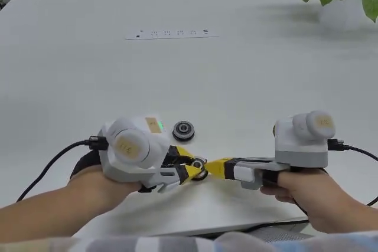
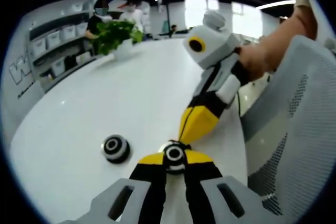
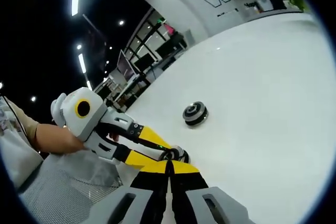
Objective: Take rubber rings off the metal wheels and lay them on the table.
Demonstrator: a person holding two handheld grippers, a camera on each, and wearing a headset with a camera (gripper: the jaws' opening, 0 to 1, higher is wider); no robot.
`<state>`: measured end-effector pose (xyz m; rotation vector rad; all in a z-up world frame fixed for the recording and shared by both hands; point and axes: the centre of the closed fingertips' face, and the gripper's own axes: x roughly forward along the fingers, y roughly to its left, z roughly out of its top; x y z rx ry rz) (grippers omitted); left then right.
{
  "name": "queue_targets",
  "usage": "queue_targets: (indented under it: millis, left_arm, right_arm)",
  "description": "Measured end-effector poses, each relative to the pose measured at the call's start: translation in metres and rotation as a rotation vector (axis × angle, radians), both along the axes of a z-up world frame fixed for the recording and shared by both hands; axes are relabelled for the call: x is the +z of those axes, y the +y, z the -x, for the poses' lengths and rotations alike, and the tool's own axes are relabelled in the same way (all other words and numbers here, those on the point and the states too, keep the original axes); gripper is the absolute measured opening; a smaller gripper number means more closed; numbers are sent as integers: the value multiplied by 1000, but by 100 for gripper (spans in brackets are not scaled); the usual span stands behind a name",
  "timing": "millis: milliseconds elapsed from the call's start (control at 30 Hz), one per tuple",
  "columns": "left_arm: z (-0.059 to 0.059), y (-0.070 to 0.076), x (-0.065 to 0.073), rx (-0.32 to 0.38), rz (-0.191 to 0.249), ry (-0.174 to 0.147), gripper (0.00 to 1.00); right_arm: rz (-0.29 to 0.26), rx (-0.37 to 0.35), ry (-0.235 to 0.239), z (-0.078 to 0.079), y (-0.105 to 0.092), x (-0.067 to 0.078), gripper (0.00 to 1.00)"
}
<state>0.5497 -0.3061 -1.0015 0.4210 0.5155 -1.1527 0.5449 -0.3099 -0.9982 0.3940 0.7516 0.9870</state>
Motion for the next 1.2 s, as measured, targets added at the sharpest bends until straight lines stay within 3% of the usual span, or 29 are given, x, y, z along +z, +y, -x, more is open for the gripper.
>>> queue_targets:
  millis: [400,467,500,567,833,967,1200]
  left_arm:
    - [0,0,0,-4,-1,-2,12]
    - [0,0,0,-5,-1,-3,12]
    - [0,0,0,-4,0,0,12]
    - [0,0,0,-5,-1,-2,12]
    - [0,0,0,-8,0,-3,12]
    - [0,-1,0,-12,0,-7,13]
    - [0,-1,0,-22,-5,-8,13]
  right_arm:
    - [-24,21,10,2,5,2,0]
    - [-20,31,0,3,9,4,0]
    - [-10,39,-27,0,8,4,0]
    - [-16,42,-16,2,8,4,0]
    - [-71,75,-52,7,9,11,0]
    - [-105,73,-47,6,5,12,0]
    - [-93,58,-43,3,4,11,0]
